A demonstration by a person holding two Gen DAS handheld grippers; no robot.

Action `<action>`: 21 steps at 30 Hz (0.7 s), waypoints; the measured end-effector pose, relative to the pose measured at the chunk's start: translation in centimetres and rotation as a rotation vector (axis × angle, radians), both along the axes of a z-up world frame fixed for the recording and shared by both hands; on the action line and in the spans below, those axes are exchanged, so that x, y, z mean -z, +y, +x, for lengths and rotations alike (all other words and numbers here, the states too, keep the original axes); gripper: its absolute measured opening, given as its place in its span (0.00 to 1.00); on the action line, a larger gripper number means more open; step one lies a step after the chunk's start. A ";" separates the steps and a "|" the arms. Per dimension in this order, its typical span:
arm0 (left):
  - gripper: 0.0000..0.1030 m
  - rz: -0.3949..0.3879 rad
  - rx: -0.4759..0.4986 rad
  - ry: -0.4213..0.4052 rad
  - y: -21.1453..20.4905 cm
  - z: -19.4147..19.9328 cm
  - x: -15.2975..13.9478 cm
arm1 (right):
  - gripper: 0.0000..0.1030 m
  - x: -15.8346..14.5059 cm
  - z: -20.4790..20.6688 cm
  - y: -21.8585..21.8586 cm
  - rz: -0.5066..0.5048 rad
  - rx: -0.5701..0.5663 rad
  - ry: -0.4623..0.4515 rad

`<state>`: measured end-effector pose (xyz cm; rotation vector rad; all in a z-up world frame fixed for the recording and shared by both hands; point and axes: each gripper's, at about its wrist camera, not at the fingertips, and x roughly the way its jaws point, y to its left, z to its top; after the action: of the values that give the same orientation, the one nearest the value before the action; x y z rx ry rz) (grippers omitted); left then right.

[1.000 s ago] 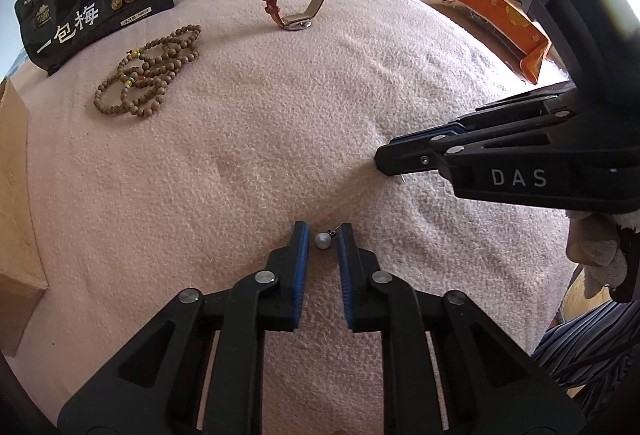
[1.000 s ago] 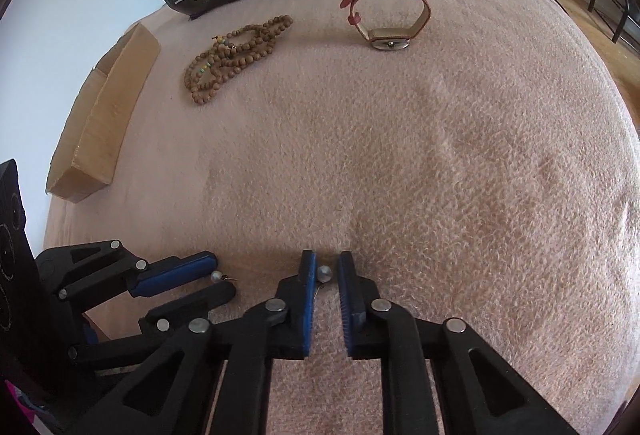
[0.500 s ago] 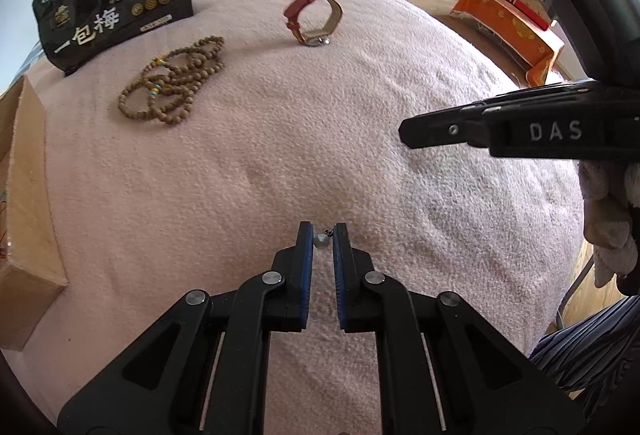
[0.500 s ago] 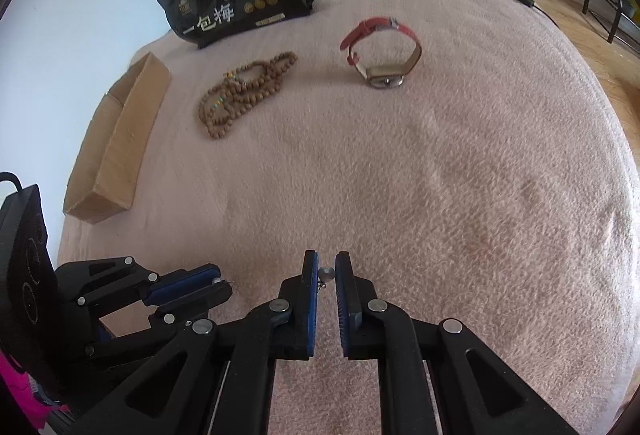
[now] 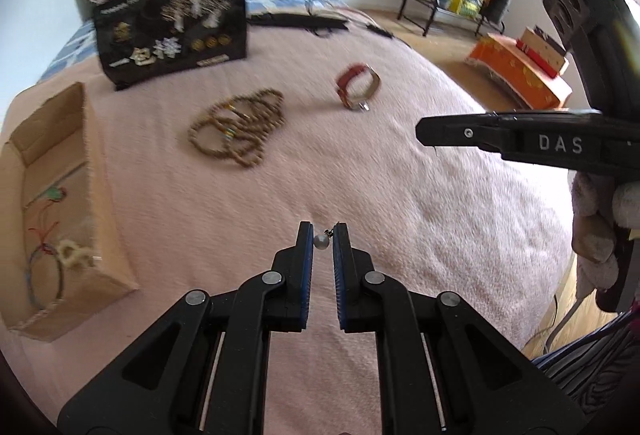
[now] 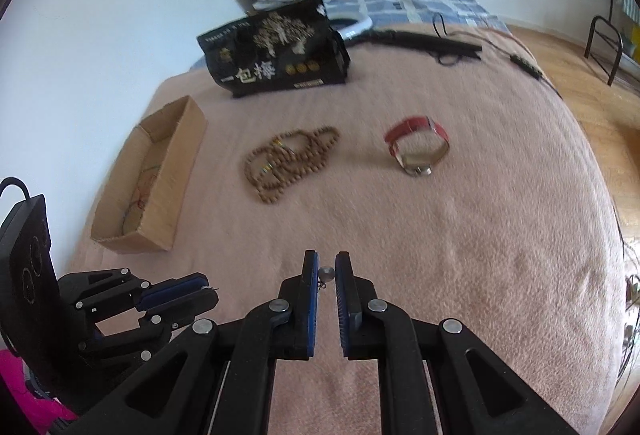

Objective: Organize jewelry
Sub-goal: 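Carry the earrings into the cardboard box and open both tools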

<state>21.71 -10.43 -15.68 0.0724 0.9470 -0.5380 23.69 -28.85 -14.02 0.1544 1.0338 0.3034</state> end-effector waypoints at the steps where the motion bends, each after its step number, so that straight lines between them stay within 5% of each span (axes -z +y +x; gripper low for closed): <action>1: 0.08 -0.008 -0.014 -0.006 0.7 0.1 -0.4 | 0.06 -0.5 0.1 0.5 0.006 -0.007 -0.013; 21: 0.08 -0.057 -0.287 -0.078 14.8 1.2 -4.2 | 0.06 -4.5 2.2 10.2 0.063 -0.105 -0.118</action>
<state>22.92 4.33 -11.48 -0.0928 0.8475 -0.2943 25.85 -18.68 -9.54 0.1374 0.9174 0.4356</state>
